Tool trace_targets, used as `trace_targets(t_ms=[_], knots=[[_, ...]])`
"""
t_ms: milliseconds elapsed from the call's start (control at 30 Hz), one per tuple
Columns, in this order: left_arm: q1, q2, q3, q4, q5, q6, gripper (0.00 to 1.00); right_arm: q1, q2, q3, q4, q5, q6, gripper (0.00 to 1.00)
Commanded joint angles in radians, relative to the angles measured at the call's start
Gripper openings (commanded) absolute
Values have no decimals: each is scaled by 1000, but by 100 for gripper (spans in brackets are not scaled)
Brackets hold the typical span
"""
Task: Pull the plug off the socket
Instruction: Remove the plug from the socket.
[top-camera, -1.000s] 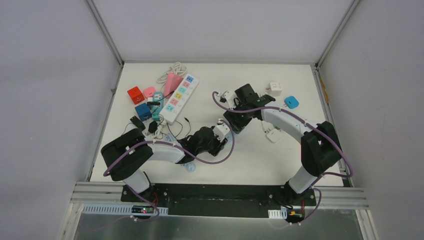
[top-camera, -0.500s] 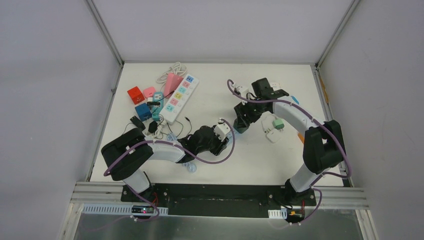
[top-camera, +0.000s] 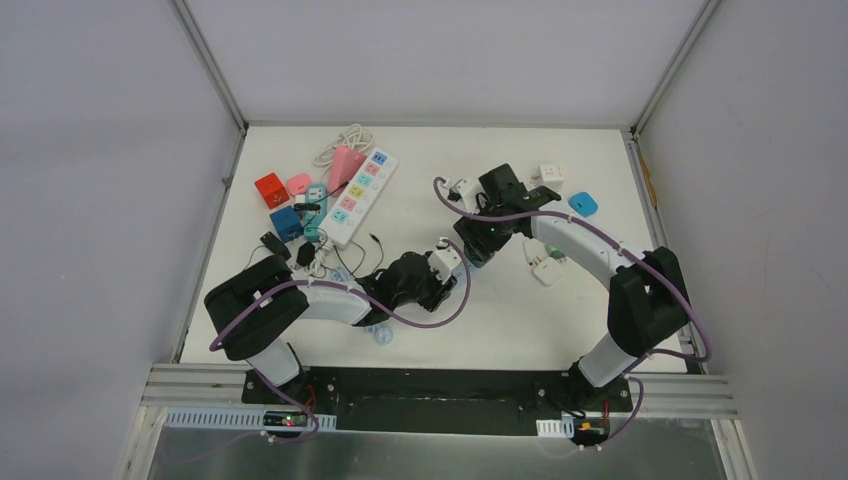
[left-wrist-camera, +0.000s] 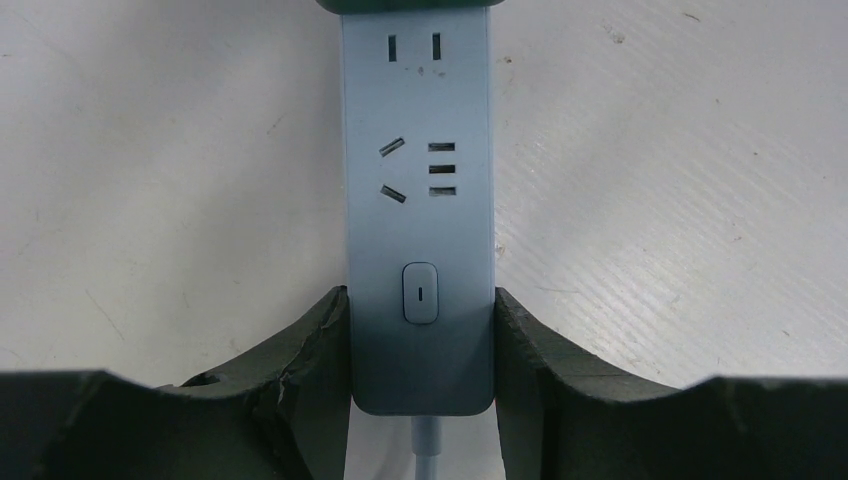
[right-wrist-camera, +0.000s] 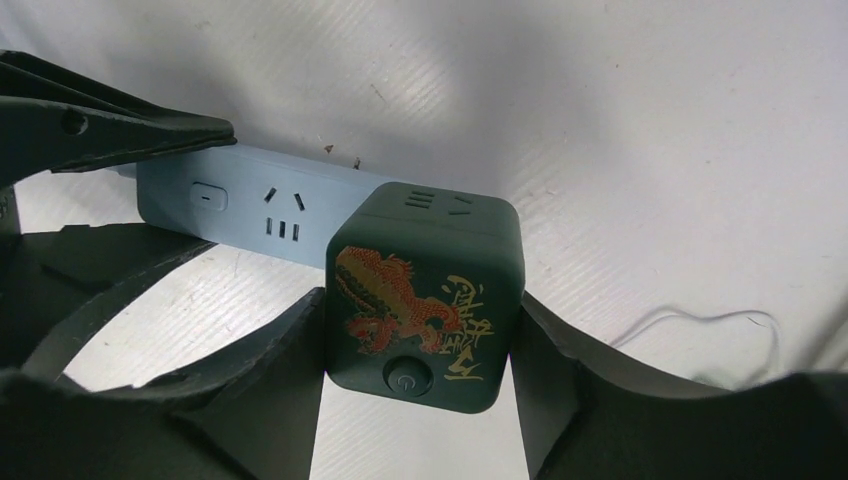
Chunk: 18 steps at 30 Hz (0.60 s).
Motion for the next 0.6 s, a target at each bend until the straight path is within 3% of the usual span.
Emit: trace_targets(t_ms=[0,167,233,367,567], knots=[[25,24,6,-103,-25,13,0,88,-77,8,19,197,-66,0],[25,29,5,-109,-32,4,0,117,-74,17,12,241,-72,0],[25,31,7,-111,-32,2,0,100,-80,20,0,143,-55,0],[25,24,10,-122,-33,6,0,-26,-67,45,-56,-193,8,0],[26,14,4,-125,-34,12,0,-139,-54,46,-72,-400,49,0]])
